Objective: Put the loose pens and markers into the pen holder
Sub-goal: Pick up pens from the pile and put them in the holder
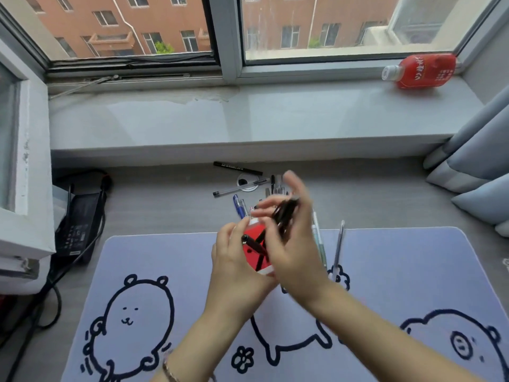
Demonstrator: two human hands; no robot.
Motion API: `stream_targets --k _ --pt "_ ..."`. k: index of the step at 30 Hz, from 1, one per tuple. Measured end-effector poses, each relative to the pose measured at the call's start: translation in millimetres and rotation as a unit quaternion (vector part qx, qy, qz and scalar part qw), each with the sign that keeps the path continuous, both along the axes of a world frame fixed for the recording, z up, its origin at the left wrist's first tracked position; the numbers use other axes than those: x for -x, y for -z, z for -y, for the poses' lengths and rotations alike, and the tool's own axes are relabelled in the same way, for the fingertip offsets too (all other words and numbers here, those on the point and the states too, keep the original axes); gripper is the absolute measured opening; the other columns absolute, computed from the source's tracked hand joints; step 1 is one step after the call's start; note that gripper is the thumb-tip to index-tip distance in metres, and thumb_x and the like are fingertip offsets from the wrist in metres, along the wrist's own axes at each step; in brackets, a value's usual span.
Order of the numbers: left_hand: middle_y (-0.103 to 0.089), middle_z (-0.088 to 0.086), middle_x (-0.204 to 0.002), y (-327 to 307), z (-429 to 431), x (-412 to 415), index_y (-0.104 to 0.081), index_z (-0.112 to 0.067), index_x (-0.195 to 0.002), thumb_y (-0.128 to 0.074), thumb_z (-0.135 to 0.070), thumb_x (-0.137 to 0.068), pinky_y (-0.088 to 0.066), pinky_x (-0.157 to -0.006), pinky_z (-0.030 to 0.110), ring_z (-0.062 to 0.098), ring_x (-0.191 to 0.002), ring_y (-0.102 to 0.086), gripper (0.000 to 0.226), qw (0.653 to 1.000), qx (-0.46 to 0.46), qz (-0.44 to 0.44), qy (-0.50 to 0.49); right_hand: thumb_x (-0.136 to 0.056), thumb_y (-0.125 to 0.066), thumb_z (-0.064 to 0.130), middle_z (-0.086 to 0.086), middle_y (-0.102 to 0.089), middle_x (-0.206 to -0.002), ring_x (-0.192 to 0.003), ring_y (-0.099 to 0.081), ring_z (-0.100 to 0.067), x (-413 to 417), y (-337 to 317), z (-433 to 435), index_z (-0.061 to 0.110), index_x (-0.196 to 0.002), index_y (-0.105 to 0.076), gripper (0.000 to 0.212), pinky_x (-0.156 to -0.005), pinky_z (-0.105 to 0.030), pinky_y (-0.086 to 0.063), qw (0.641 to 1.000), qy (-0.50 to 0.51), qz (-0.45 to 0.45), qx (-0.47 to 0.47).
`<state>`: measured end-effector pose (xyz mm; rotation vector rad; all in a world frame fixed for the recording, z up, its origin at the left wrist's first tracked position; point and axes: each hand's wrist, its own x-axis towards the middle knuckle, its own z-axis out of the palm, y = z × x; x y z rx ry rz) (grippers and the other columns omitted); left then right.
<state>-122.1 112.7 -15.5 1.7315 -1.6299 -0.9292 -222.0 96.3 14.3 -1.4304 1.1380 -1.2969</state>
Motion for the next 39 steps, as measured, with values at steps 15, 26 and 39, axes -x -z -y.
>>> stream_targets --k 15,26,39 --pt "-0.034 -0.012 -0.117 4.7 -12.0 -24.0 -0.034 -0.026 -0.135 -0.081 -0.017 -0.056 -0.037 -0.092 0.025 0.016 -0.117 -0.041 0.092 0.998 -0.040 0.025 -0.042 -0.090 -0.050 0.033 -0.022 -0.058 -0.113 -0.094 -0.056 -0.036 110.1 105.4 47.6 -0.003 -0.117 -0.039 0.047 -0.066 -0.034 -0.042 0.791 0.093 -0.430 -0.425" --pt "-0.033 -0.013 -0.118 3.7 -9.6 -23.2 -0.033 -0.027 -0.135 -0.083 -0.018 -0.055 -0.043 -0.099 0.036 0.017 -0.117 -0.042 0.095 0.998 -0.039 0.031 -0.030 -0.074 -0.074 0.018 -0.013 -0.057 -0.082 -0.074 -0.055 -0.029 98.4 117.3 93.2 0.002 -0.084 -0.051 0.030 -0.061 -0.033 -0.044 0.805 0.074 -0.439 -0.392" --pt "-0.032 -0.013 -0.115 12.1 -13.0 -31.2 -0.034 -0.024 -0.135 -0.080 -0.013 -0.054 -0.041 -0.100 0.034 0.018 -0.118 -0.041 0.094 0.997 -0.057 0.028 -0.040 -0.082 -0.051 0.001 -0.006 -0.052 -0.066 -0.044 -0.055 -0.003 109.7 18.4 84.9 0.012 -0.075 -0.051 0.013 -0.039 -0.013 -0.043 0.952 0.102 -0.248 -0.149"
